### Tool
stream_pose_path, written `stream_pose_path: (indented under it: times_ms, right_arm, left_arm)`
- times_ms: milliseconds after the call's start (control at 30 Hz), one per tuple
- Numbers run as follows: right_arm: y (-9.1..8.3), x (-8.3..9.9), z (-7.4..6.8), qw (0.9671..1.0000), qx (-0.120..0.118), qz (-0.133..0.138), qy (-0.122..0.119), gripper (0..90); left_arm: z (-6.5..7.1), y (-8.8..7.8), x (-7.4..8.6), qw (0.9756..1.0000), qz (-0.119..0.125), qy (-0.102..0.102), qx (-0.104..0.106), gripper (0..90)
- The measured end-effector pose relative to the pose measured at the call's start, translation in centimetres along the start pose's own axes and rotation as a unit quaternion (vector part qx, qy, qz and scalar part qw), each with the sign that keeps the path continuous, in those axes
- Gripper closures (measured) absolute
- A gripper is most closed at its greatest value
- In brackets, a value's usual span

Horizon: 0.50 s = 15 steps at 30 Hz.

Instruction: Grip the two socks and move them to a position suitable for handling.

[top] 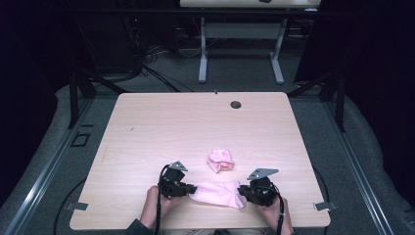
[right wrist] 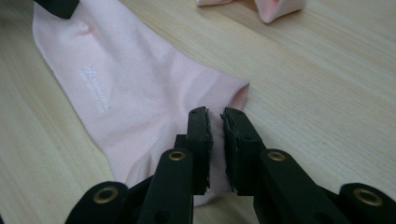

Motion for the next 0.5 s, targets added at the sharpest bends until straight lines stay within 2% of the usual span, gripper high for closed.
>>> stream_pose_path:
  times_ms: [100, 167, 233, 267, 333, 400, 500]
  right_arm:
    - [0.1, 0.0, -0.5, 0.9999, -0.007, -0.007, -0.009, 80.6]
    - [0.1, -0.1, -0.6, 0.9997, -0.007, -0.014, -0.017, 76.3]
    - [0.2, -0.3, -0.6, 0.9998, -0.010, -0.009, -0.014, 70.7]
    - [0.1, -0.5, -0.4, 0.9998, -0.014, -0.006, -0.016, 66.0]
    - [0.0, -1.1, -0.3, 0.9998, -0.016, 0.007, -0.012, 60.5]
    - [-0.1, -2.2, -0.1, 0.9995, -0.017, 0.022, -0.017, 57.2]
    - [-0.1, -4.0, 0.2, 0.9986, -0.016, 0.040, -0.030, 54.9]
  left_arm:
    - [0.5, -0.5, 0.8, 1.0000, 0.002, -0.006, 0.004, 86.3]
    - [0.5, -0.8, 1.1, 1.0000, 0.000, -0.005, -0.002, 74.2]
    - [0.1, -1.1, 0.9, 0.9998, 0.008, -0.006, -0.014, 62.3]
    - [0.1, -1.3, 0.8, 0.9998, 0.011, -0.009, -0.011, 53.0]
    - [-0.5, -1.8, 0.3, 0.9996, 0.020, -0.011, -0.014, 44.3]
    - [-0.8, -2.1, 0.0, 0.9992, 0.029, -0.018, -0.018, 31.2]
    - [-1.3, -2.6, -0.9, 0.9985, 0.047, -0.021, -0.019, 20.9]
Point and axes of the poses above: each handheld gripper's, and its own axes: y roughly forward along the jaws, x roughly out of its underside, z roughly to its right, the point moved 9 cm from there along y, roughly forward along the jaws, and after that the axes turned 9 degrees about z, right-handed, at the moved point
